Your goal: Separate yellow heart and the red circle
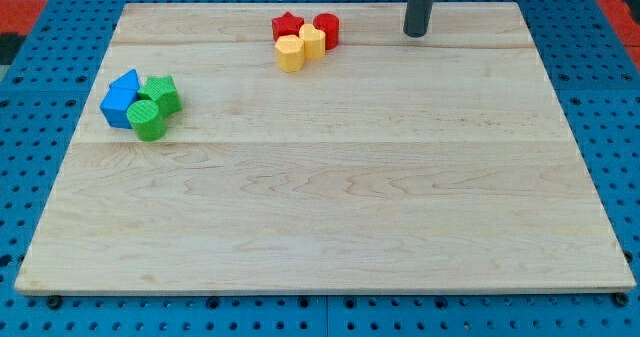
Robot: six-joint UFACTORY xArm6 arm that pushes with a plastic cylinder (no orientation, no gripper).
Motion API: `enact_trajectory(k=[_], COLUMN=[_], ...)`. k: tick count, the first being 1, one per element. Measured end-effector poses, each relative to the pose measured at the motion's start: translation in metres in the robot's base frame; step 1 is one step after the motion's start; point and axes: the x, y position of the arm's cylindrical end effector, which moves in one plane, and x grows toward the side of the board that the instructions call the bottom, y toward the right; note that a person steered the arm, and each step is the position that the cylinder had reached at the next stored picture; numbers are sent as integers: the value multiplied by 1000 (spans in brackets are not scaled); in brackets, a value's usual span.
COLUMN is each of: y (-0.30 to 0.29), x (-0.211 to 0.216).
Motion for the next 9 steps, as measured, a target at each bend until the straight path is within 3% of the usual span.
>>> enact_trajectory(k=[1, 2, 3, 7, 9], y=[23, 44, -27, -36, -88], x=[6, 71, 129, 22, -13])
